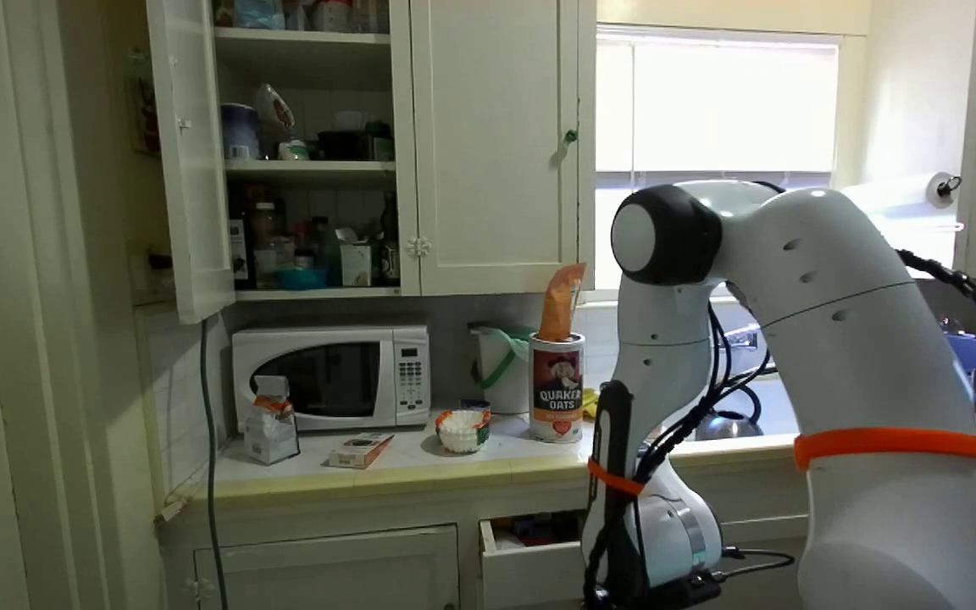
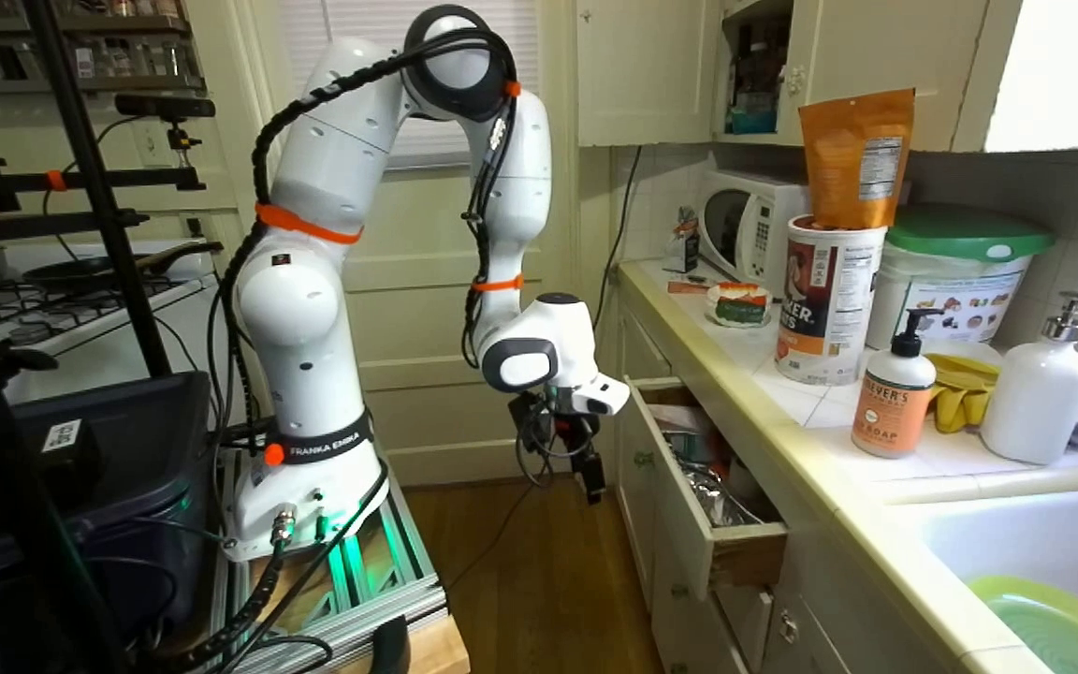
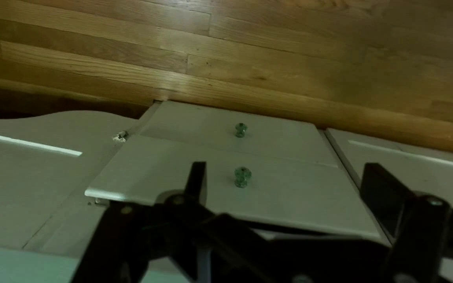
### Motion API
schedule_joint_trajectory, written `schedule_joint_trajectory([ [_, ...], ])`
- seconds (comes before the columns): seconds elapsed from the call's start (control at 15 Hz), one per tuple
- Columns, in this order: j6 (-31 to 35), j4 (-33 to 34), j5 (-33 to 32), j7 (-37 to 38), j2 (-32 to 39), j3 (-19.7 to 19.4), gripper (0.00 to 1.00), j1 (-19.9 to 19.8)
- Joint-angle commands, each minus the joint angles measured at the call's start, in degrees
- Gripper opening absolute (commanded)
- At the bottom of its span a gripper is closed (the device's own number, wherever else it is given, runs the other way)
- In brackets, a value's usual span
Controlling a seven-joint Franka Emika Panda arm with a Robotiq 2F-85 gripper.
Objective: Open the top cabinet drawer
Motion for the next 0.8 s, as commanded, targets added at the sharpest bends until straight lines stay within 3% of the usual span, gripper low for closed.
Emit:
schedule_joint_trajectory([
  [0.0,-7.1,-4.7,1.7,5.5,-14.3,8.9,1.0,-7.3],
  [0.07,-7.3,-4.8,3.3,6.9,-17.5,11.7,1.0,-9.1],
  [0.13,-9.4,-0.3,4.7,8.2,-18.0,13.9,1.0,-10.6],
  [0.2,-7.3,-0.7,6.0,9.1,-20.2,14.0,0.89,-10.0],
  [0.27,-6.4,-0.4,6.3,9.1,-21.9,11.8,0.74,-7.9],
  [0.4,-2.3,-2.1,5.5,7.9,-25.0,7.2,0.58,-5.1],
  [0.67,4.8,-0.1,2.7,1.9,-22.0,2.3,0.26,-5.3],
  [0.73,6.4,-0.2,5.7,-2.1,-21.0,2.9,0.19,-5.7],
])
